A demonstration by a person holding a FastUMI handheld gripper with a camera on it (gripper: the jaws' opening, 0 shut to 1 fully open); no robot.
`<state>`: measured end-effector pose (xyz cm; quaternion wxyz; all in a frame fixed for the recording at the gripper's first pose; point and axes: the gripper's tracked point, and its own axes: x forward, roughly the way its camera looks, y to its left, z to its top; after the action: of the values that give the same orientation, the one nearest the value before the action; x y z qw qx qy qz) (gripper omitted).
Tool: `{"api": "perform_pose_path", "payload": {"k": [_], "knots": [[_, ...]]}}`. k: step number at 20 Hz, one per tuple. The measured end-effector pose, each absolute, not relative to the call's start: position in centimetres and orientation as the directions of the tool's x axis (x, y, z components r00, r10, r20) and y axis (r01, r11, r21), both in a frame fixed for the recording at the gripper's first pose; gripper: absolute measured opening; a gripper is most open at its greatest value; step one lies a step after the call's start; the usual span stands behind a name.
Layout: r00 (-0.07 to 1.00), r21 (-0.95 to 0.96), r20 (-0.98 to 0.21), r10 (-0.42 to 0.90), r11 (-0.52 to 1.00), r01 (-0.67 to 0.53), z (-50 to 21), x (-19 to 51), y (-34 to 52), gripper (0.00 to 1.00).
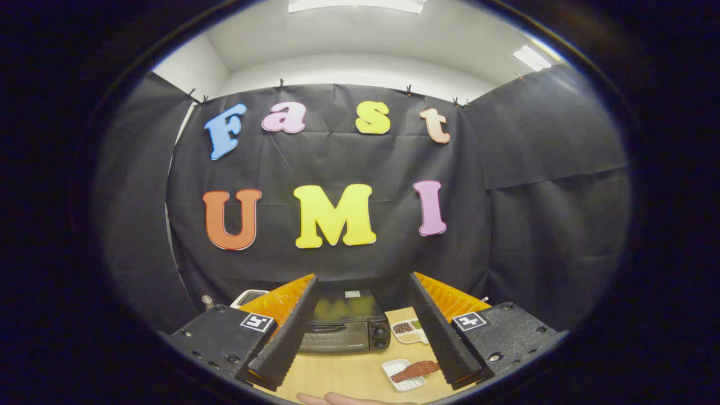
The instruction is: Open the toaster oven, put the food inside, and close the toaster oven door.
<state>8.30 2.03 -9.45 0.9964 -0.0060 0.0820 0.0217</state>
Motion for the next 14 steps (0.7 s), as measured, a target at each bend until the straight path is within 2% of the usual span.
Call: {"api": "perform_pose_path", "payload": {"k": [14], "knots": [[0.886,-0.102,-0.449,0.116,0.979,-0.179,-29.2,23.6,9.1,1.00]]}}
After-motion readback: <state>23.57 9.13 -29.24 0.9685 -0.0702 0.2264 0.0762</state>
